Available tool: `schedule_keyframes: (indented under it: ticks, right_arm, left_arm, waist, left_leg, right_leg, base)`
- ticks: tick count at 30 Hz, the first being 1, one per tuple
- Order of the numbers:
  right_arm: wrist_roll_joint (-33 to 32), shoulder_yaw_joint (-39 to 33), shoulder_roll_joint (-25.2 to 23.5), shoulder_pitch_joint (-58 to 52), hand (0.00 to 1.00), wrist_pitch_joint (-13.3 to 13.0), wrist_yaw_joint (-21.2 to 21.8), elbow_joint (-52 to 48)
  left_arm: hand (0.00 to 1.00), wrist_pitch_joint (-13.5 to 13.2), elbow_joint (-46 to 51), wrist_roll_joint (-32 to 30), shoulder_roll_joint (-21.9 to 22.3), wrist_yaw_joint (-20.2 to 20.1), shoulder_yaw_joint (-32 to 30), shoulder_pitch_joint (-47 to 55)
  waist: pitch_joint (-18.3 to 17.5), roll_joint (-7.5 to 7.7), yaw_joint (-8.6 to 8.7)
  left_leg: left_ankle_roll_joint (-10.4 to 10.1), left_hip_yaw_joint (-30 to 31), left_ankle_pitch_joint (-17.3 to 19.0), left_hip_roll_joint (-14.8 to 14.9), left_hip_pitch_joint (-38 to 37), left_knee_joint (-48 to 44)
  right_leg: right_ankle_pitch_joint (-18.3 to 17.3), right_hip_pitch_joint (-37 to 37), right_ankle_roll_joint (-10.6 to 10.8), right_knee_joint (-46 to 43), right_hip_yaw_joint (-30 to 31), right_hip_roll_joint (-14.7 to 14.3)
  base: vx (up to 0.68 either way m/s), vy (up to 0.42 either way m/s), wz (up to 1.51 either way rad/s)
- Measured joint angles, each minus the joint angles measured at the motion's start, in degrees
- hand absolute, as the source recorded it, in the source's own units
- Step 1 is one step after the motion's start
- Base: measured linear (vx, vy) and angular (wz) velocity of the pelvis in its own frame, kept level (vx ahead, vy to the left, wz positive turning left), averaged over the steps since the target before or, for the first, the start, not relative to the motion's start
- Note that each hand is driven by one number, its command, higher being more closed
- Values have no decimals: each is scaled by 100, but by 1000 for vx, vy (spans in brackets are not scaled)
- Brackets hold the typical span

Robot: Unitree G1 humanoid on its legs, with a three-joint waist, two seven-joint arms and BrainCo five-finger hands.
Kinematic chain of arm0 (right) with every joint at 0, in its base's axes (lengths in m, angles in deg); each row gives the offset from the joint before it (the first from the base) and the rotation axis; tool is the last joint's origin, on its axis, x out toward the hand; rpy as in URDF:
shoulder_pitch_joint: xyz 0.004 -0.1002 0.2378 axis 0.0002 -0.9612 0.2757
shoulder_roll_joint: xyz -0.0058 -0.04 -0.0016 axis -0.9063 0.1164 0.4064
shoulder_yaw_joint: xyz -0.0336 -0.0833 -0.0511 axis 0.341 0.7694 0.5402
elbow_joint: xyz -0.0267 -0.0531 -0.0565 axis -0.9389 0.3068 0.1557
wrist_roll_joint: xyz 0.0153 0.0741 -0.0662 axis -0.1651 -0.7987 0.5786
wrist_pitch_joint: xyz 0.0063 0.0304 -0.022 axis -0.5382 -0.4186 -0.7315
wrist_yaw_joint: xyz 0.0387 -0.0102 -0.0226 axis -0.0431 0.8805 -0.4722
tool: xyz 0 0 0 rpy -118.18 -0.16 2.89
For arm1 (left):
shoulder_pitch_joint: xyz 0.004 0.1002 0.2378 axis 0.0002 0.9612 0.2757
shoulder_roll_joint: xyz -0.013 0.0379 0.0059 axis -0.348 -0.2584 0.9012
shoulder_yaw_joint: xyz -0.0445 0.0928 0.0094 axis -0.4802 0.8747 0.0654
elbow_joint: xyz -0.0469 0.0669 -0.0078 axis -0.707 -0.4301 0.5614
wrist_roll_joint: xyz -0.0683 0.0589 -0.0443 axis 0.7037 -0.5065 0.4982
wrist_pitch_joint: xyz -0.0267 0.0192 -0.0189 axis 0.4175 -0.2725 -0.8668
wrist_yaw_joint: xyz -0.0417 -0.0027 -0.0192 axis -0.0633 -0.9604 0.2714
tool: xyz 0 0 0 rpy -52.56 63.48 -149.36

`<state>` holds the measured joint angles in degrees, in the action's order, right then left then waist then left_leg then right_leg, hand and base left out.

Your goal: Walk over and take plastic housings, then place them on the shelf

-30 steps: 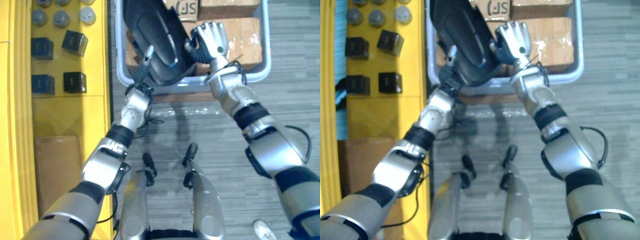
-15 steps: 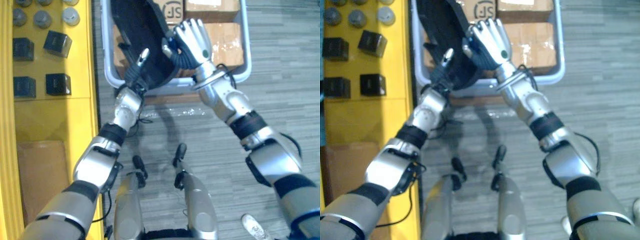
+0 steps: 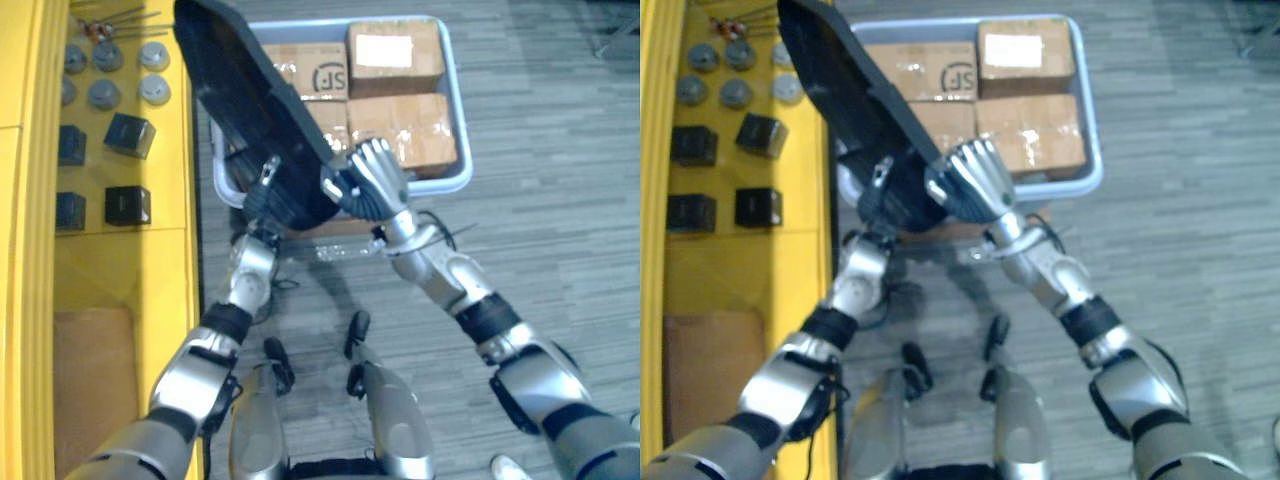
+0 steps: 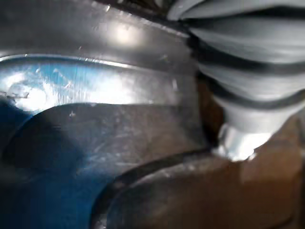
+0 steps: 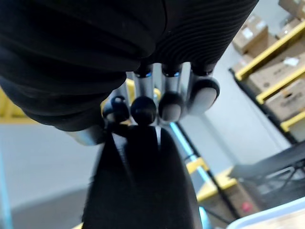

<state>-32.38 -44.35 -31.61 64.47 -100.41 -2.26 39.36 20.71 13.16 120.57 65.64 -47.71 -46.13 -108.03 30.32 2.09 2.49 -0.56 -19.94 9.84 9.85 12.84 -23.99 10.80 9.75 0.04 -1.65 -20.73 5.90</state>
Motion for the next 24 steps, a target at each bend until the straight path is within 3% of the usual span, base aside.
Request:
schedule_keyframes:
  ticks: [2,4,8,10,15,17,21,24]
  right_arm:
    - [0,-52,-37,-225,0,-28,-1,-81]
    - [-5,-150,-135,-588,0,-22,1,-179]
    - [-331,-398,-424,-1323,0,164,-2,-360]
    - [-1077,-747,-597,-1778,0,353,-25,-908]
    - [-2674,-1484,-614,-2573,0,427,80,-1728]
    - [-3495,-1650,-613,-2984,0,241,383,-2070]
    - [-5303,-2172,-674,-3905,0,-202,1470,-2576]
    - [-6096,-2847,-954,-4637,0,-196,1918,-2639]
  left_arm:
    - [100,-86,220,-318,7,115,-1,271]
    - [100,-219,486,-859,22,484,1,576]
    - [100,-257,739,-2566,228,1573,0,1122]
    - [100,-259,859,-3773,355,2404,-147,1547]
    - [100,-213,1216,-5606,574,3723,-650,2337]
    - [100,-195,1451,-6206,597,4068,-745,2587]
    - [100,-213,1797,-7064,613,4405,-979,3041]
    - [100,-447,2147,-7132,613,4467,-1157,3438]
  waist:
    - [-37,46,-25]
    - [-107,128,-55]
    - [-531,173,-166]
    - [-789,143,-169]
    - [-1343,27,-159]
    - [-1485,-48,-158]
    - [-1732,-184,-143]
    - [-1850,-177,-49]
  left_leg:
    - [-12,-14,-6,-13,-140,68]
    - [-45,11,-26,-40,-302,188]
    - [-96,0,-58,-71,-509,393]
    - [-127,-61,-71,-87,-743,546]
    - [-185,-139,-75,-128,-1230,833]
    - [-203,-171,-74,-158,-1386,946]
    - [-234,-324,-53,-176,-1652,1082]
    - [-247,-428,-59,-193,-1790,1172]
  right_leg:
    - [-42,-117,-6,9,-20,5]
    - [-80,-284,-2,66,-106,6]
    - [-134,-471,30,216,-141,-18]
    - [-140,-663,42,303,-145,-44]
    - [-147,-1063,69,541,-125,-97]
    - [-169,-1192,107,604,-114,-98]
    - [-208,-1325,163,617,23,-106]
    - [-232,-1378,179,619,79,-107]
  base:
    - [17,43,2]
    - [20,33,9]
    - [45,31,3]
    - [108,51,-2]
    - [97,43,-7]
    - [65,56,-7]
    - [19,62,-16]
    - [-5,61,-13]
